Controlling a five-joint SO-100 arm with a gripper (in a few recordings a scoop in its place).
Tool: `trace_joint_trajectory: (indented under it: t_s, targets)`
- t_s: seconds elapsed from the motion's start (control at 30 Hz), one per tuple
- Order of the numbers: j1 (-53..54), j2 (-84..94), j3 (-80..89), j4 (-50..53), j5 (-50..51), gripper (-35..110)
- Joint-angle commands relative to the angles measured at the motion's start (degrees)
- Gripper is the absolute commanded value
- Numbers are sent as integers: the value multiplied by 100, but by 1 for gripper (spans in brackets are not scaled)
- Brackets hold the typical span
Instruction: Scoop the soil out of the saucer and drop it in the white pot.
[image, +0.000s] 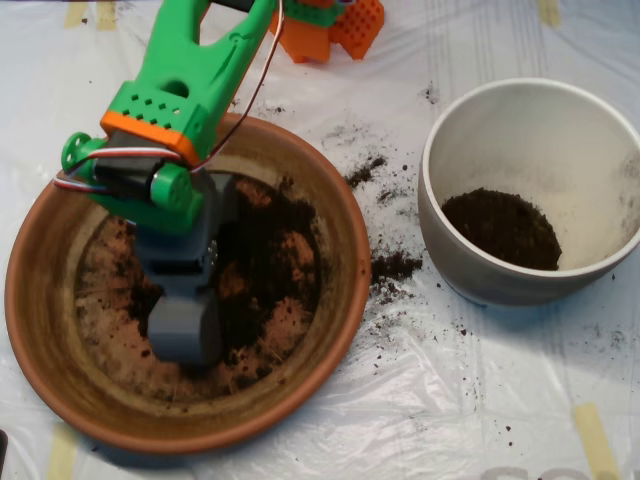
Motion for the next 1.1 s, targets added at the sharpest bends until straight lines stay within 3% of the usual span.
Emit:
trace_joint_trajectory:
  t_s: [0.0, 0.37, 0.6, 1.07]
  targets:
    - [167, 167, -510, 167, -149, 49]
    - [229, 202, -158, -79, -448, 47]
    - [9, 1925, 2487, -1767, -466, 47]
    - [-70, 2566, 3938, -2584, -589, 38]
